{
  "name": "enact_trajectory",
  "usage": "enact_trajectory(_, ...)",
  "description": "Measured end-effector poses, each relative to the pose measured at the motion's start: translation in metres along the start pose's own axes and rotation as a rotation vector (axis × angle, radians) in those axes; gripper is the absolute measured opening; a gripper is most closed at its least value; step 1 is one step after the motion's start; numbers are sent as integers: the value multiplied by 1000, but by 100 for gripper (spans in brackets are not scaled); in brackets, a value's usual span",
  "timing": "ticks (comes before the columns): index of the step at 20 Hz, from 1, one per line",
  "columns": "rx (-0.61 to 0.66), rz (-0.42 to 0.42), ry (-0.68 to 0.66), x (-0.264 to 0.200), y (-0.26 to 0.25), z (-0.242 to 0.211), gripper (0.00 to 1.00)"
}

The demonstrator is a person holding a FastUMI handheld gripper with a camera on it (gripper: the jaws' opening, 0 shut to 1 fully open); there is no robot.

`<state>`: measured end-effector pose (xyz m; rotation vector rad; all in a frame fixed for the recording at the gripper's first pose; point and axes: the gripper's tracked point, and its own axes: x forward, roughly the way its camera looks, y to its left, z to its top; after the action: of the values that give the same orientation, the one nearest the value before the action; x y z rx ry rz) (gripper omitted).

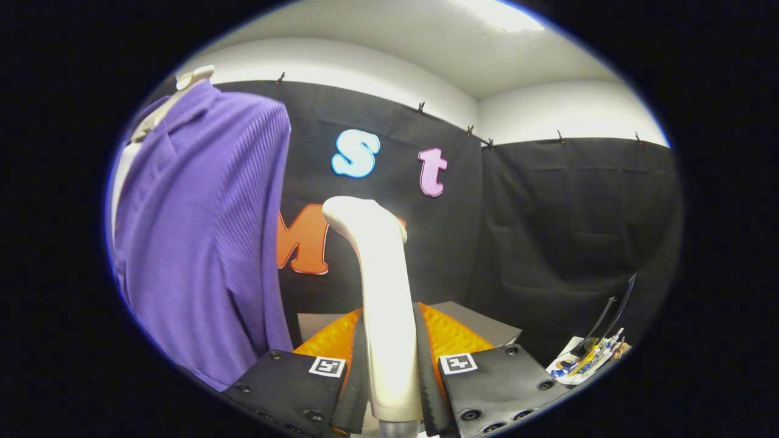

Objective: Iron the clothes twice with a garment steamer, once on the left side and once on the right side.

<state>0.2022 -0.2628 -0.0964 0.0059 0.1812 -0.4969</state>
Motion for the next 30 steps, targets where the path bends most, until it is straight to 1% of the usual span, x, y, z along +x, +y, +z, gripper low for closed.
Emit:
enact_trajectory(3, 45, 35, -73, -53, -3, 20, 43)
enact_trajectory(8, 22, 82, -119, -134, -1, 30, 43)
enact_trajectory(13, 22, 201, -176, -209, 23, 38, 43)
enact_trajectory(16, 11, 257, -197, -235, 46, 39, 43)
enact_trajectory(18, 10, 282, -197, -238, 64, 35, 43)
enact_trajectory(21, -28, 271, -189, -233, 79, 21, 43)
enact_trajectory(23, -62, 260, -195, -220, 91, 13, 43)
enact_trajectory(26, -104, 270, -182, -198, 114, -1, 43)
enact_trajectory(30, -126, 283, -163, -184, 135, -14, 43)
